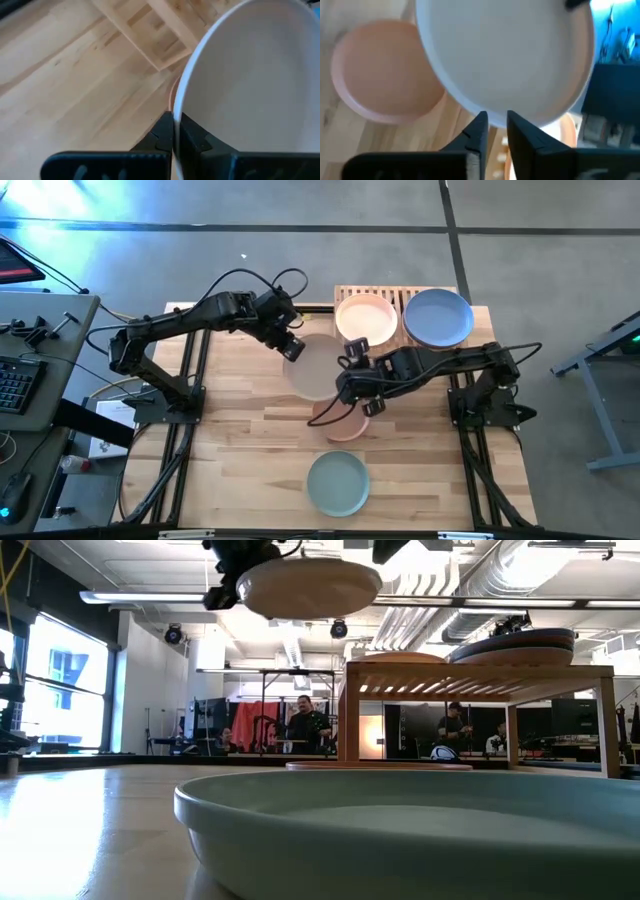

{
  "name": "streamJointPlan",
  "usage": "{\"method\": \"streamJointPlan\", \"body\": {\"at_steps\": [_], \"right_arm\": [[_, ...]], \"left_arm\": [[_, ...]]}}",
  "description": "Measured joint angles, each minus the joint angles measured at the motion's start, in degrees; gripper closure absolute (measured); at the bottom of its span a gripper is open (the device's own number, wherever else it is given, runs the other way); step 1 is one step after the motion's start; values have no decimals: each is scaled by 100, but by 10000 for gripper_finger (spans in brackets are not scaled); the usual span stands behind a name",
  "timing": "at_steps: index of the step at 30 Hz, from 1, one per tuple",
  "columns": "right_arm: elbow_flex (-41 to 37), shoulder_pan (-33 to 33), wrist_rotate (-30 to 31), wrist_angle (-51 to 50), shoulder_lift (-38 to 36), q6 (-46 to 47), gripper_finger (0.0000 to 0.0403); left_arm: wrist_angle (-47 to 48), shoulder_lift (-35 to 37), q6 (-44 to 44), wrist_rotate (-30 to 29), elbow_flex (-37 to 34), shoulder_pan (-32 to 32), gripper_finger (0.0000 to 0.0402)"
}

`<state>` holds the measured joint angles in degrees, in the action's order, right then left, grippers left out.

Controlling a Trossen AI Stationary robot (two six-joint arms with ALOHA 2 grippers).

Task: Place and stack plates onto a shelf
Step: Stack the white plate on top of the light orange plate on the shelf

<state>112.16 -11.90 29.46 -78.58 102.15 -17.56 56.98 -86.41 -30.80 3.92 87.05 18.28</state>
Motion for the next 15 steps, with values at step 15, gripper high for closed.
{"method": "streamJointPlan", "body": {"at_steps": [15], "right_arm": [[-2, 87, 744, -979, -540, 1943, 308]], "left_arm": [[-552, 2, 394, -26, 11, 337, 401]]}}
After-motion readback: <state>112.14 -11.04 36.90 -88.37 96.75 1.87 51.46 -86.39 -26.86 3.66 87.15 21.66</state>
